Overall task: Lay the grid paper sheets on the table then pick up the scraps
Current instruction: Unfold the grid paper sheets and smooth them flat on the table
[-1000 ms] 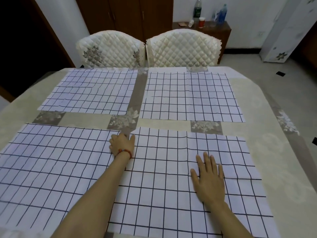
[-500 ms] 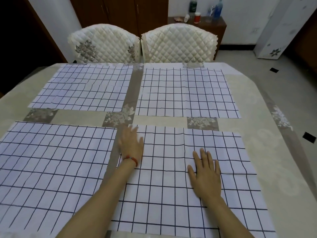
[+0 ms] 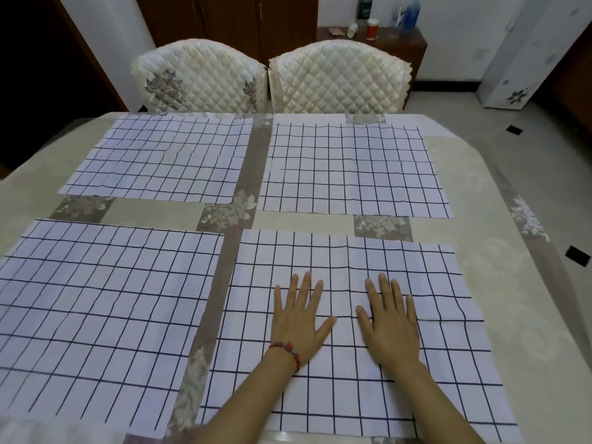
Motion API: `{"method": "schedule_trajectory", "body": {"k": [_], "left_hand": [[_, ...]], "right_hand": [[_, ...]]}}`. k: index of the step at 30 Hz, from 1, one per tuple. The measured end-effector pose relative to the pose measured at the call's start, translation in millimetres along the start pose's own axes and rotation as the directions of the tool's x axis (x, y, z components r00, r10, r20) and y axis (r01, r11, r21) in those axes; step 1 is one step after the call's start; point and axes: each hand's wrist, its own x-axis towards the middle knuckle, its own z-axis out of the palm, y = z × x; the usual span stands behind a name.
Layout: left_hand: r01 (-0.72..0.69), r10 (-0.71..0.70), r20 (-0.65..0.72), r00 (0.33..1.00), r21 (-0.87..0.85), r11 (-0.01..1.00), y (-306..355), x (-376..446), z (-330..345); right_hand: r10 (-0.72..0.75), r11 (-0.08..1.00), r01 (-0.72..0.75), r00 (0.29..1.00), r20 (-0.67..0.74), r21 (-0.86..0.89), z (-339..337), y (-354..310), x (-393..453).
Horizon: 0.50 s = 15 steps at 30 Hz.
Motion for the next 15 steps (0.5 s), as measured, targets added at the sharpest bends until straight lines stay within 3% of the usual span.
{"method": "schedule_trajectory", "body": {"k": [4, 10, 12, 15], "left_hand": [[0.005, -0.004, -0.088, 0.996, 0.019, 1.000, -1, -4, 8], [0.014, -0.012, -0.106, 0.994, 0.013, 1.000, 0, -6, 9], [0.011, -0.011, -0.099, 0.995, 0.002, 1.000, 1, -5, 9], [0.006, -0.005, -0.068, 0.998, 0.009, 1.000, 2, -6, 9]], "right_hand": [[0.015, 1.000, -0.015, 1.000, 0.011, 0.006, 0, 3, -7], [0.038, 0.999, -0.038, 0.999, -0.002, 0.030, -8, -7, -8], [-0.128, 0.992, 0.128, 0.991, 0.036, -0.009, -4, -20, 1], [-0.397, 0.912, 0.407, 0.908, 0.134, -0.051, 2, -28, 26]]}}
